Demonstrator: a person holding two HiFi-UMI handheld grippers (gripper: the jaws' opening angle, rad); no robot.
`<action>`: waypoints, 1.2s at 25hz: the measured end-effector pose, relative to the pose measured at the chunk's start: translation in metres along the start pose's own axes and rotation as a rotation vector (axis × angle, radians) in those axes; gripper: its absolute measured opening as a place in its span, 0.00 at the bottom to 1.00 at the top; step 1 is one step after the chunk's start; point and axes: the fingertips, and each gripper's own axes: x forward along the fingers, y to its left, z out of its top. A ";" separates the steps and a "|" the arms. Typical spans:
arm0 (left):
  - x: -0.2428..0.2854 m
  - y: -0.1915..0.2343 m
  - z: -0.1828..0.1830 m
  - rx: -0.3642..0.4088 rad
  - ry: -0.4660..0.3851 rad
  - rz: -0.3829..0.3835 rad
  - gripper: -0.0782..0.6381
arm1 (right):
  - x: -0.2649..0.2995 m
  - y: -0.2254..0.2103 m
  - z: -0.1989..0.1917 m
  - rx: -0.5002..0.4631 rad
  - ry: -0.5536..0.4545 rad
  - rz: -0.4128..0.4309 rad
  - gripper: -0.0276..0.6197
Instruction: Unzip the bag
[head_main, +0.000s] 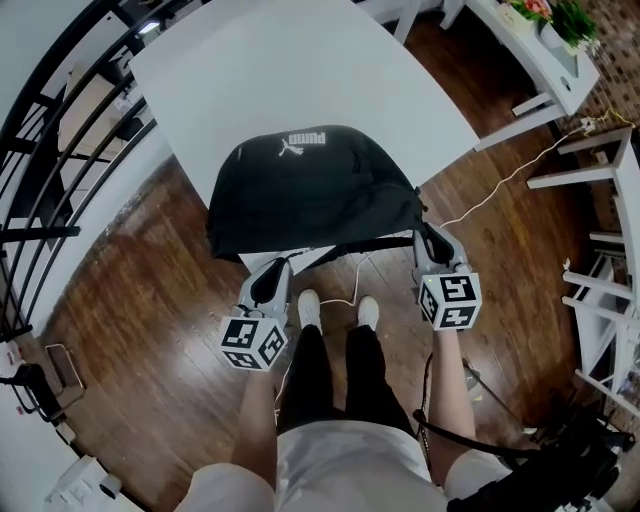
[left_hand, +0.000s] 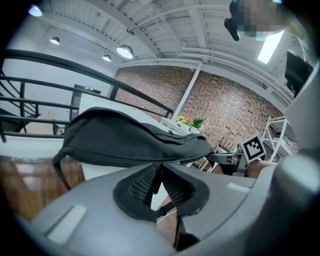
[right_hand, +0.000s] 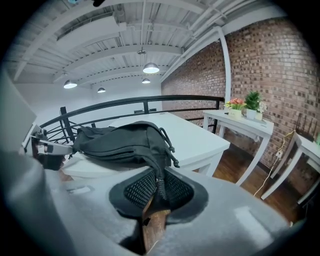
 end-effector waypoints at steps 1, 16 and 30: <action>-0.007 0.010 0.001 -0.007 -0.004 0.020 0.18 | 0.000 0.000 -0.001 0.000 0.004 -0.006 0.11; -0.071 0.128 0.027 0.012 -0.033 0.238 0.18 | 0.005 -0.007 -0.009 0.023 0.063 -0.097 0.11; -0.098 0.142 0.025 0.079 0.025 0.184 0.22 | 0.010 0.002 -0.040 0.028 0.247 -0.196 0.12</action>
